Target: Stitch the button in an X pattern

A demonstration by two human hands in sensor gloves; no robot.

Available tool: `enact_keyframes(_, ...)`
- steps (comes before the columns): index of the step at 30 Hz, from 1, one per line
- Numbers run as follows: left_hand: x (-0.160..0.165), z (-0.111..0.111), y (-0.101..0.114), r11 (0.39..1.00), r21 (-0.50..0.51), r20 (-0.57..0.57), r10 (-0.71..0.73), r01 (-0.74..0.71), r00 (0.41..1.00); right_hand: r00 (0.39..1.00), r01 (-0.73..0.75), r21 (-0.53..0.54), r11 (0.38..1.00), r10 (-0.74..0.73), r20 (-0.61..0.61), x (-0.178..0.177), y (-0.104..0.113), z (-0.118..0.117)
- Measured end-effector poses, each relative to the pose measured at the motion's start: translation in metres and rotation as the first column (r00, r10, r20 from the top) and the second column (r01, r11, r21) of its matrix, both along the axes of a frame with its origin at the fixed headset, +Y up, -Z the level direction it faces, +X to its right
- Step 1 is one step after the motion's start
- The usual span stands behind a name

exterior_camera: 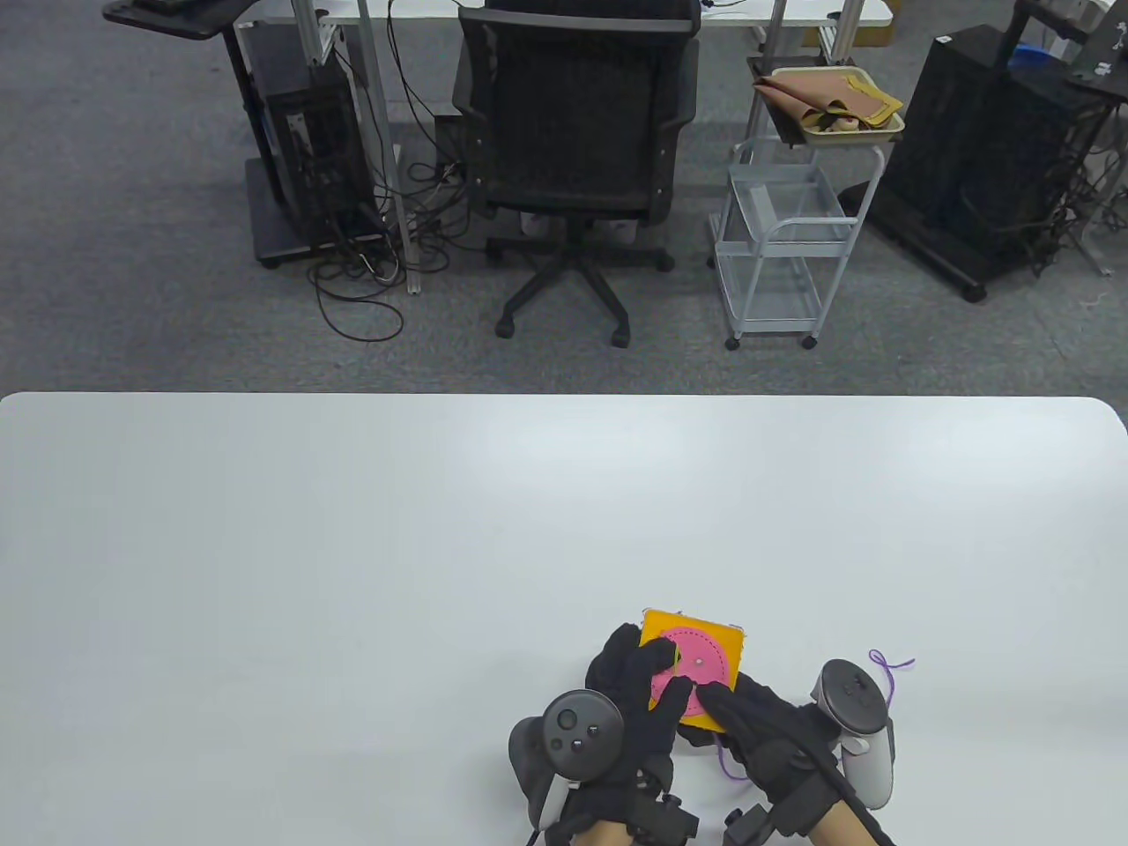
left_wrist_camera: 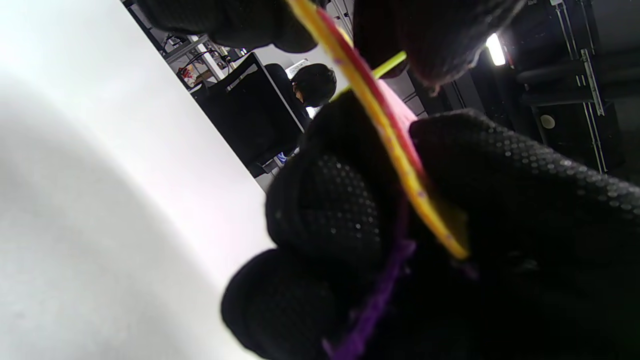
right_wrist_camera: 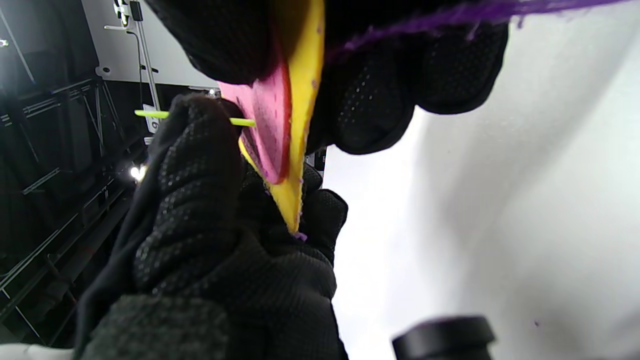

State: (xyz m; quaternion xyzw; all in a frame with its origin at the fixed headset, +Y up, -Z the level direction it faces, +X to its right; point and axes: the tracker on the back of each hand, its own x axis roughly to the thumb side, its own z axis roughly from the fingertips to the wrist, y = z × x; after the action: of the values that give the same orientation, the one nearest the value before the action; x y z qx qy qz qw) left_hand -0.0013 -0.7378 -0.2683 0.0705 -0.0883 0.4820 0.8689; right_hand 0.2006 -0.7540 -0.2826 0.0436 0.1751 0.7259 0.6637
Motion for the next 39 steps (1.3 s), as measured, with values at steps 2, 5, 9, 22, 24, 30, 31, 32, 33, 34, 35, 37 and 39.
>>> enact_keyframes(2, 0.000, 0.000, 0.000, 1.000, -0.010, -0.010, 0.006, -0.006, 1.000, 1.000, -0.014, 0.013, 1.000, 0.014, -0.001, -0.001, 0.001, 0.001)
enact_keyframes(5, -0.002, 0.000, 0.000, 1.000, -0.007, -0.024, -0.002, 0.001, 1.000, 1.000, -0.017, 0.018, 1.000, 0.017, -0.004, -0.003, 0.001, 0.002)
enact_keyframes(9, -0.003, -0.001, 0.000, 1.000, -0.012, -0.028, 0.006, -0.006, 1.000, 1.000, -0.014, 0.011, 1.000, 0.014, -0.010, -0.004, 0.001, 0.003)
enact_keyframes(22, -0.022, -0.003, 0.005, 0.990, -0.014, -0.070, 0.141, -0.142, 0.988, 0.997, -0.076, 0.007, 0.997, 0.076, 0.032, 0.002, -0.002, -0.001)
enact_keyframes(24, -0.030, -0.004, 0.006, 0.984, -0.005, -0.090, 0.179, -0.180, 0.980, 0.995, -0.086, 0.009, 0.996, 0.086, 0.047, 0.004, -0.002, -0.002)
enact_keyframes(30, -0.056, -0.007, 0.005, 0.958, 0.023, -0.169, 0.286, -0.287, 0.943, 0.994, -0.080, 0.001, 0.997, 0.080, 0.081, 0.012, -0.003, -0.006)
enact_keyframes(31, -0.061, -0.007, 0.005, 0.952, 0.029, -0.186, 0.303, -0.303, 0.935, 0.993, -0.083, 0.000, 0.997, 0.082, 0.090, 0.013, -0.003, -0.007)
enact_keyframes(32, -0.065, -0.006, 0.005, 0.948, 0.036, -0.198, 0.317, -0.316, 0.928, 0.992, -0.086, 0.001, 0.996, 0.086, 0.095, 0.014, -0.004, -0.007)
enact_keyframes(33, -0.069, -0.006, 0.005, 0.942, 0.044, -0.210, 0.334, -0.332, 0.919, 0.991, -0.091, 0.001, 0.996, 0.090, 0.100, 0.016, -0.004, -0.008)
enact_keyframes(34, -0.073, -0.006, 0.006, 0.936, 0.050, -0.221, 0.350, -0.348, 0.910, 0.990, -0.092, 0.001, 0.996, 0.091, 0.103, 0.016, -0.004, -0.008)
enact_keyframes(35, -0.079, -0.005, 0.006, 0.928, 0.060, -0.237, 0.370, -0.367, 0.898, 0.990, -0.089, 0.000, 0.996, 0.088, 0.108, 0.018, -0.004, -0.009)
enact_keyframes(37, -0.088, -0.004, 0.006, 0.915, 0.077, -0.263, 0.401, -0.396, 0.877, 0.991, -0.076, -0.006, 0.997, 0.076, 0.114, 0.020, -0.004, -0.010)
enact_keyframes(39, -0.097, -0.003, 0.005, 0.909, 0.096, -0.289, 0.415, -0.405, 0.863, 0.989, -0.074, -0.008, 0.997, 0.075, 0.126, 0.022, -0.004, -0.011)
